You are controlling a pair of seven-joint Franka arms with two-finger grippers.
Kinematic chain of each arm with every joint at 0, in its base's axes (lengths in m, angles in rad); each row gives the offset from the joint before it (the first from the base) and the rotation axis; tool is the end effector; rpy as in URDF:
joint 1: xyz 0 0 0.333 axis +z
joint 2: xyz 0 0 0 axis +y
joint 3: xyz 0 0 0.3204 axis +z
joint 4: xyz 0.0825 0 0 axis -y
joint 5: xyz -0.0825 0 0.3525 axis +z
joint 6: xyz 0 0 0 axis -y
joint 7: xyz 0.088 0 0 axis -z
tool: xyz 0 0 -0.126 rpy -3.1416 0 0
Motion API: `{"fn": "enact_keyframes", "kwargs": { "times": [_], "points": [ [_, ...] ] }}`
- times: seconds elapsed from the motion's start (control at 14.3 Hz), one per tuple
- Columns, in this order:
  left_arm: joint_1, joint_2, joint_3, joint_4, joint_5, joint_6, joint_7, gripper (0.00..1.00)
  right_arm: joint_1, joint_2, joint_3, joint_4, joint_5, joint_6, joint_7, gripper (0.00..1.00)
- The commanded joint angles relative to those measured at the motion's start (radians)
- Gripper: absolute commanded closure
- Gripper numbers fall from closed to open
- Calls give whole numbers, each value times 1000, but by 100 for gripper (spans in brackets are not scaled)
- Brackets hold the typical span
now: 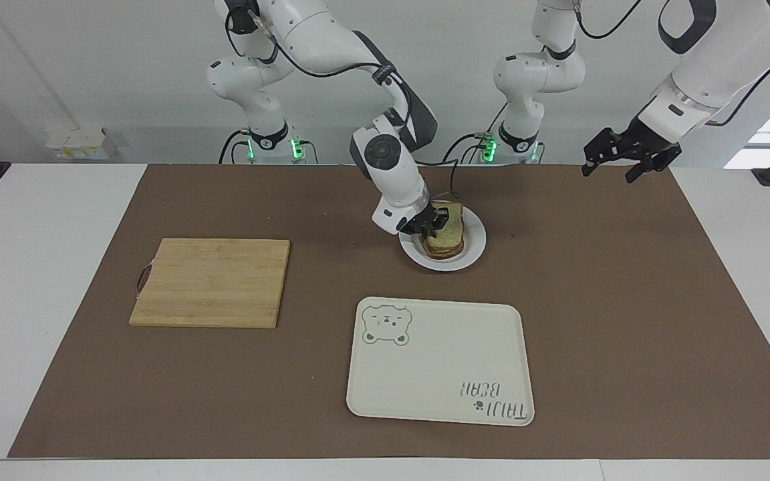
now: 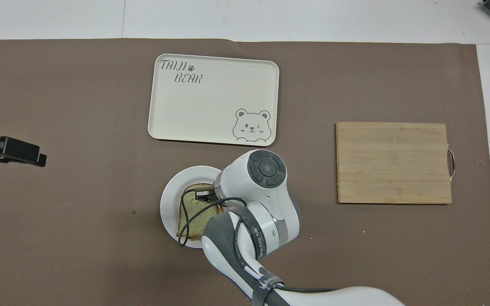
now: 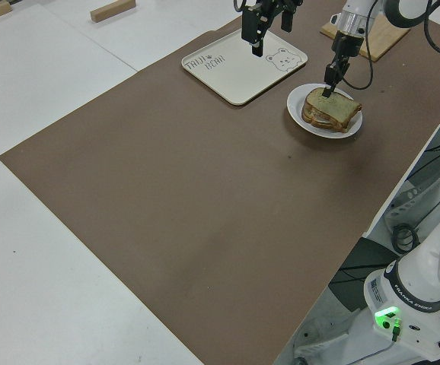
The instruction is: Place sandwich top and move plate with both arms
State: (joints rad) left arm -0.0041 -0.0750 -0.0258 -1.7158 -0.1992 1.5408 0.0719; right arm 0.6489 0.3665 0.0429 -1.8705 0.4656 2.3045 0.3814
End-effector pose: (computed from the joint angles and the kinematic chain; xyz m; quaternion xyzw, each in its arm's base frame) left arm 0.4898 -0.0406 0.5846 0.9927 -0.0485 -0.0477 0.0995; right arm 0.4676 0.4052 0.3331 -0.9824 -0.0017 0.0664 0.1745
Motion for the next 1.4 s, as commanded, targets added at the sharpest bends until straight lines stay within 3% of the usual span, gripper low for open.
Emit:
{"fn": "enact_keyframes", "kwargs": {
  "times": [0.0,0.21,0.56,0.77,1.12,1.33],
  "points": [
    [6,-83,-2,-169,-86,117,66,0,-14,2,6,2,10,23,-33,0],
    [3,-97,-3,-278,-190,215,147,0,-15,-24,-11,2,4,9,-30,0],
    [-66,-81,-5,-464,-296,439,178,0,-115,-99,-20,2,-175,-31,-32,0],
    [-79,-33,-5,-562,-403,505,296,21,-198,-155,-18,4,-231,-95,-35,0],
    [-94,3,-6,-697,-598,588,425,31,-282,-199,-18,62,-407,-235,-36,0],
    [-160,3,-6,-777,-727,686,511,35,-336,-236,-20,70,-418,-276,-38,0]
  ]
}}
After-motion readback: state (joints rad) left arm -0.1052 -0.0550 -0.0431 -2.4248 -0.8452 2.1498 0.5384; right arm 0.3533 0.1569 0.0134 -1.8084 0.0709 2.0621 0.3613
